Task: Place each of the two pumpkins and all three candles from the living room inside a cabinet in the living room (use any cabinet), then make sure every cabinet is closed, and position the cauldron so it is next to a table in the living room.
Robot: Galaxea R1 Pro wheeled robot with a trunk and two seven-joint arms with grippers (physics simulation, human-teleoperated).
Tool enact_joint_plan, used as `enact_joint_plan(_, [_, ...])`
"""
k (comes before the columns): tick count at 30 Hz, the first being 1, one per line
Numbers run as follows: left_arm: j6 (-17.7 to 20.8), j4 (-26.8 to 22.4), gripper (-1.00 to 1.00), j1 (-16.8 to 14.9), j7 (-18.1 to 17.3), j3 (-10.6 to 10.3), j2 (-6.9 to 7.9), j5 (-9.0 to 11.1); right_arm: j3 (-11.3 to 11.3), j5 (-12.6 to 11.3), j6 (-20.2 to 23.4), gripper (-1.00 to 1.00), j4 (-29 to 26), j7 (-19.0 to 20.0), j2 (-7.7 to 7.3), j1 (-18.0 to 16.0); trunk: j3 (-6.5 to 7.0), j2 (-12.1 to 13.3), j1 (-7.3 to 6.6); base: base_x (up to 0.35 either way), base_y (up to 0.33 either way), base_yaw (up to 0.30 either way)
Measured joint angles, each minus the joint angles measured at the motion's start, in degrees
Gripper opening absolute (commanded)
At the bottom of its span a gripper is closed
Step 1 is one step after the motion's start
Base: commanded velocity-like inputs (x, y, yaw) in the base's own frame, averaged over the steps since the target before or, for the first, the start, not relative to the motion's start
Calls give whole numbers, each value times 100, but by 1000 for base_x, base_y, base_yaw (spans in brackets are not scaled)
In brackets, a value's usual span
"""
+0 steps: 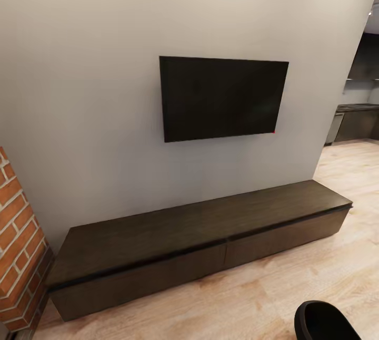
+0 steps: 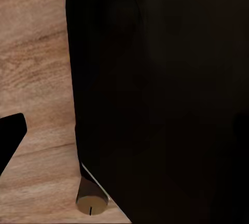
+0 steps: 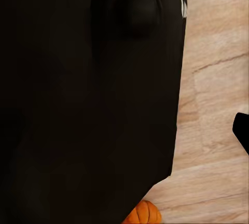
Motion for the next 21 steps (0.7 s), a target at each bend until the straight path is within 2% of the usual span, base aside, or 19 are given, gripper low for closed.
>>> enact_joint_plan(3, [-8, -97, 100, -98, -56, -12, -78, -10, 51, 68, 87, 100, 63, 24, 3, -92, 3, 0, -1, 0, 0, 0])
enact_joint_plan(9, [125, -108, 100, -295, -24, -27, -106, -20, 45, 62, 279, 100, 100, -10, -3, -287, 3, 0, -1, 0, 0, 0])
enact_joint_plan(21, [151, -108, 100, -689, -16, -25, -132, -9, -17, -3, -64, 100, 80, -71, -7, -655, 3, 0, -1, 0, 0, 0])
